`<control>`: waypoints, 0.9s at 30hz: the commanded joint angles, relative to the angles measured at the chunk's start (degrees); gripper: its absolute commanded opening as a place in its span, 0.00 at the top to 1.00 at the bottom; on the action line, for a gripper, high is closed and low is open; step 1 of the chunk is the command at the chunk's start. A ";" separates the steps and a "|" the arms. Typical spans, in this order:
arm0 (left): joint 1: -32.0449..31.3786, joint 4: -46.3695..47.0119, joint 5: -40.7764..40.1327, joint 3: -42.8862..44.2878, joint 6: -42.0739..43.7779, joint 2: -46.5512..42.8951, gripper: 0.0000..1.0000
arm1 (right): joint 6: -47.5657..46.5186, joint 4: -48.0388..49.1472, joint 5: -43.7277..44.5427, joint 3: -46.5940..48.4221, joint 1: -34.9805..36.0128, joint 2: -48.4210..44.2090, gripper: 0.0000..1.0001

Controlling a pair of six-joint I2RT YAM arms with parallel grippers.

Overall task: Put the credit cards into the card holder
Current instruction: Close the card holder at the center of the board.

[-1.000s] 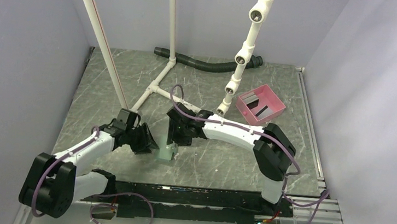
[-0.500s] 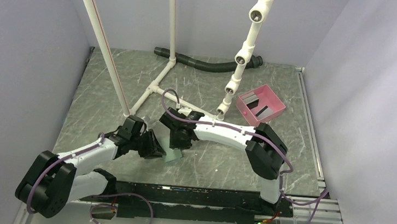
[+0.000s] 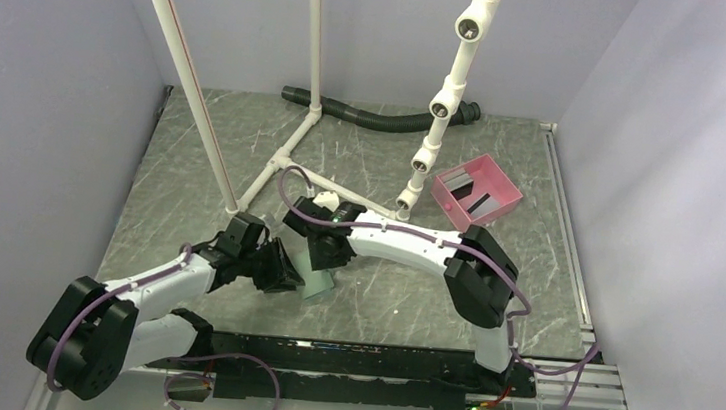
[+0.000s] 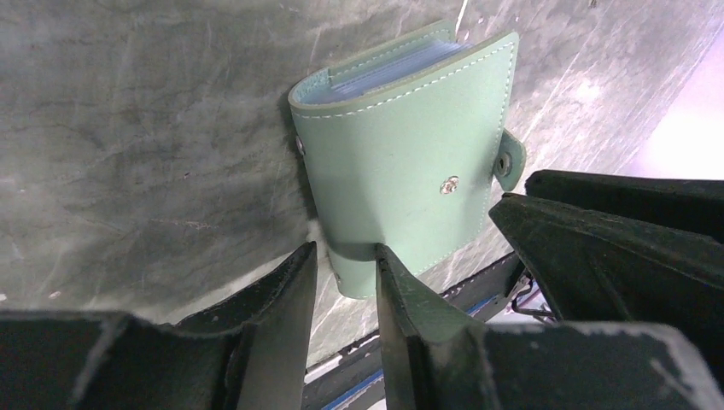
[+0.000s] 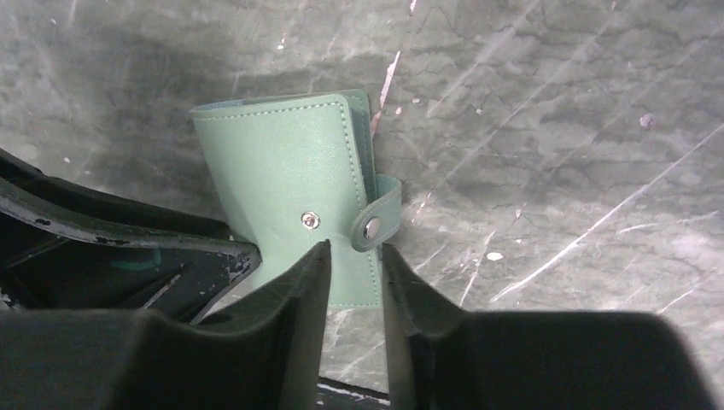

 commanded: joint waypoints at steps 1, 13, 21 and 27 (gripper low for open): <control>-0.21 -3.57 -1.78 2.92 1.30 -2.05 0.63 | -4.65 0.95 2.74 2.10 0.39 0.27 0.74; -0.21 -7.11 -2.28 5.53 2.35 -5.03 0.63 | -5.53 1.95 2.62 2.09 0.39 1.11 0.85; -0.21 -8.05 -2.51 6.22 2.81 -5.81 0.63 | -6.28 1.48 3.02 3.53 0.34 2.34 0.78; -0.21 -8.21 -2.27 6.29 2.95 -6.09 0.63 | -6.77 1.61 2.67 3.40 0.30 2.95 0.76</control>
